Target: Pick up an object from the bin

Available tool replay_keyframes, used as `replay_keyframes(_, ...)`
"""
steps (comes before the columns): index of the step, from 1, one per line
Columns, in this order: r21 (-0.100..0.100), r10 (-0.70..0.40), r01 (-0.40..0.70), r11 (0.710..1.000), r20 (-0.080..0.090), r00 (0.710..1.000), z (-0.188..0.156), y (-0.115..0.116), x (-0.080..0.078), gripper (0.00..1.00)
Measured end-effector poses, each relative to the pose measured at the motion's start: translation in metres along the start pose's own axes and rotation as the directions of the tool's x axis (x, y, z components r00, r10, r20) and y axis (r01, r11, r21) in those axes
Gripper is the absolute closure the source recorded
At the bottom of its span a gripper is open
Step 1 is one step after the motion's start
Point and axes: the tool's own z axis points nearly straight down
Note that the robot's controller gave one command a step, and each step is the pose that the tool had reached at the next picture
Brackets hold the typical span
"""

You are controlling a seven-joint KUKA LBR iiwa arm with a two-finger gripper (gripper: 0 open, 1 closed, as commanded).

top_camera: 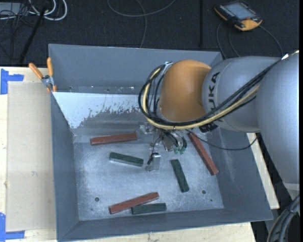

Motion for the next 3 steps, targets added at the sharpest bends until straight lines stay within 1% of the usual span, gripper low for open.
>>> replay_keyframes(1, 0.0, 0.0, 0.0, 1.0, 0.0, 1.0, 0.0, 0.0, 0.0, 0.0)
replay_keyframes(2, 0.002, -0.039, 0.039, 0.999, 0.004, 0.999, 0.03, 0.054, -0.011, 0.0)
replay_keyframes(3, 0.001, -0.164, 0.164, 0.986, 0.002, 0.986, 0.04, 0.018, 0.002, 1.0)
